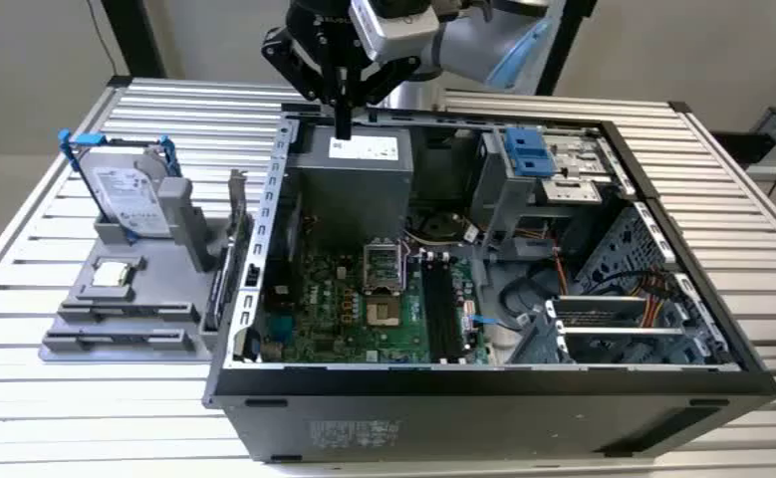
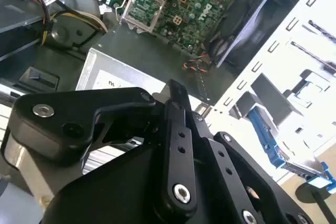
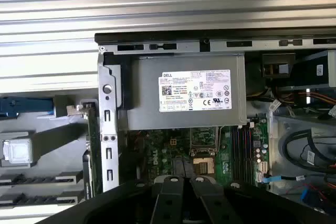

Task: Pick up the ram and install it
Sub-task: 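Reach for the ram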

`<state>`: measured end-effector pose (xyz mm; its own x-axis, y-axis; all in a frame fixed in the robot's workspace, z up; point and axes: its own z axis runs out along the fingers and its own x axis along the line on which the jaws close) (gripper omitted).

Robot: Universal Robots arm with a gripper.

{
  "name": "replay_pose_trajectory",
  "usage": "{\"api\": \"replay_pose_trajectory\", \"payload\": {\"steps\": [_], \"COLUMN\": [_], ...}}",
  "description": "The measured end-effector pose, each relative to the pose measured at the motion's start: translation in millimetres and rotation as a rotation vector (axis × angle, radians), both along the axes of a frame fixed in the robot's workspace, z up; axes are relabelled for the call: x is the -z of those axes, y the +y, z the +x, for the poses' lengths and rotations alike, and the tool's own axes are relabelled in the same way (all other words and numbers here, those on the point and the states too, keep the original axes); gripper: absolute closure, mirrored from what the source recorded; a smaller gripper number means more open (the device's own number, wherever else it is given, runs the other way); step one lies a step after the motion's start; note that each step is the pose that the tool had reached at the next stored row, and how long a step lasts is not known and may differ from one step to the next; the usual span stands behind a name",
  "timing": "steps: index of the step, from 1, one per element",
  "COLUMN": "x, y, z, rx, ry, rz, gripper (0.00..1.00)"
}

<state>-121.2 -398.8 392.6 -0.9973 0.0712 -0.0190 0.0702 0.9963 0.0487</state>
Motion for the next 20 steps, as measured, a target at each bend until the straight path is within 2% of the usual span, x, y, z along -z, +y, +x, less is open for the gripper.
{"api": "replay_pose_trajectory", "payload": {"steps": [6, 20], "x": [0.0, 0.0], "y": [0.0, 0.0], "z": [-0.5, -12.7], "rx": [0.000, 0.000], "ry": [0.0000, 0.0000], "rz": [0.0000, 0.0000], "gripper": [1.00, 1.00]}}
